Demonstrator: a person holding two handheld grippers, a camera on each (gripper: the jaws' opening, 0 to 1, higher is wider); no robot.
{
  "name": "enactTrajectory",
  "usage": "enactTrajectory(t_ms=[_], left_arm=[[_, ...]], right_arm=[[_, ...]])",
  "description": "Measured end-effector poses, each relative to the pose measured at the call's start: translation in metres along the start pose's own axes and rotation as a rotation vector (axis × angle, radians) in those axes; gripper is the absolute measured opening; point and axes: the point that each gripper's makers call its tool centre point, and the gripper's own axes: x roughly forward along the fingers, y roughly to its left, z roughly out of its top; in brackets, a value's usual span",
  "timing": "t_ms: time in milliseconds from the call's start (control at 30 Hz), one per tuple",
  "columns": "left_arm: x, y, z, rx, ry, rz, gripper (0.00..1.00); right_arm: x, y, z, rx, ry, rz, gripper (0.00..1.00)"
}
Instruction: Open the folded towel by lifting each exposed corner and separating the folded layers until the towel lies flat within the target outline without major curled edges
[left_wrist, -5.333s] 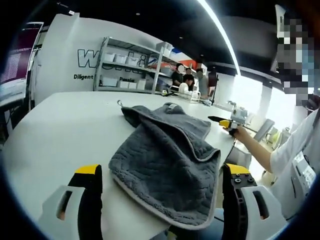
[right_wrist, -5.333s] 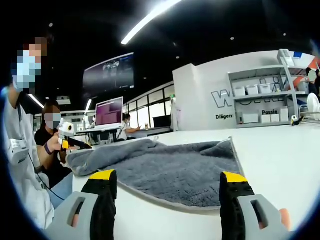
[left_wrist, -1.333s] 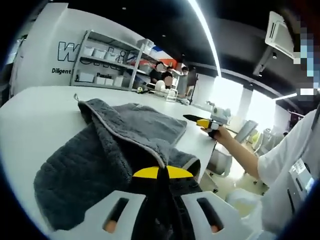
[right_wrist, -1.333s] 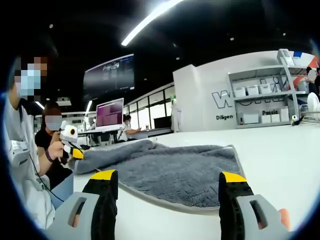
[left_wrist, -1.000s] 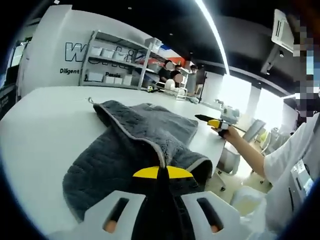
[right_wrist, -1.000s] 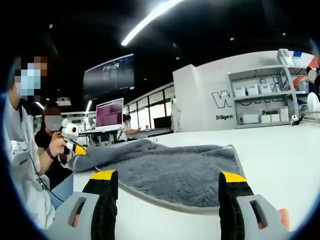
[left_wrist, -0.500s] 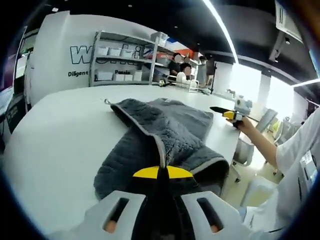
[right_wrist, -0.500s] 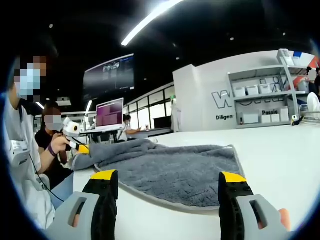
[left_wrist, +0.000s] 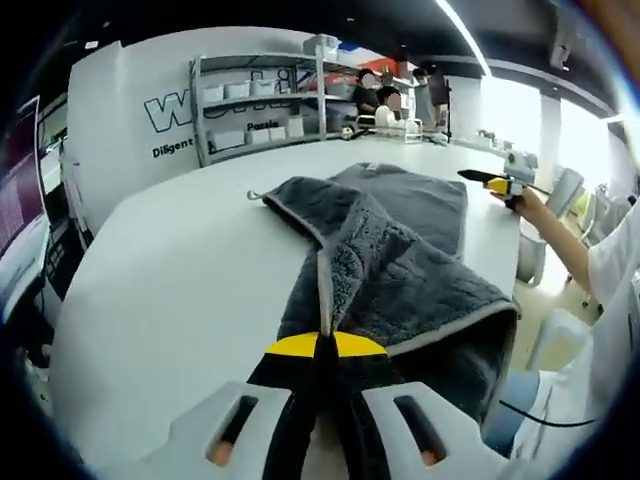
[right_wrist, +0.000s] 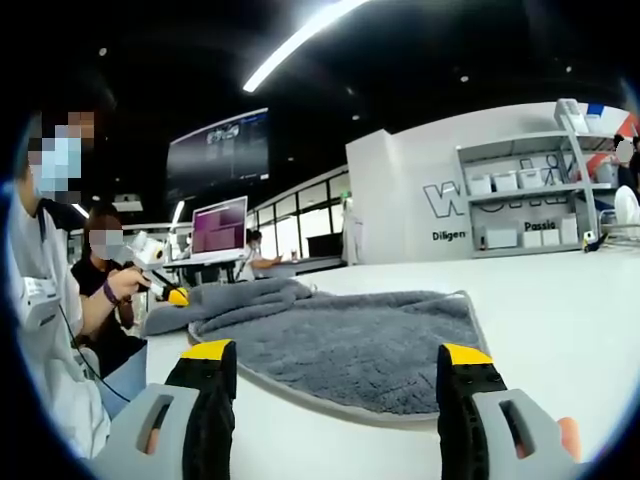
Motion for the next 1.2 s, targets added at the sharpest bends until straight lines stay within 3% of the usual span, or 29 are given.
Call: enactTrajectory(t_ms=[500,667,1200], left_arm=[[0.003,0.058,-0.002,0.069,0.102,0.132,0.03],[0.005,0.085,-0.005,0.127,0.169,0.202,0.03],[0.024,0.136,-0.013,0.27,0.323,0.343,0.03]], right_arm=[[-0.001,0.001,-0.001,0.0,-0.004,-0.001,0.82],[-0.001,0.001,-0.001,0.0,-0.003,-0.001,0.82],[-0.002,-0.002,-0.002,-0.003,0.0,-0.001,0.81]])
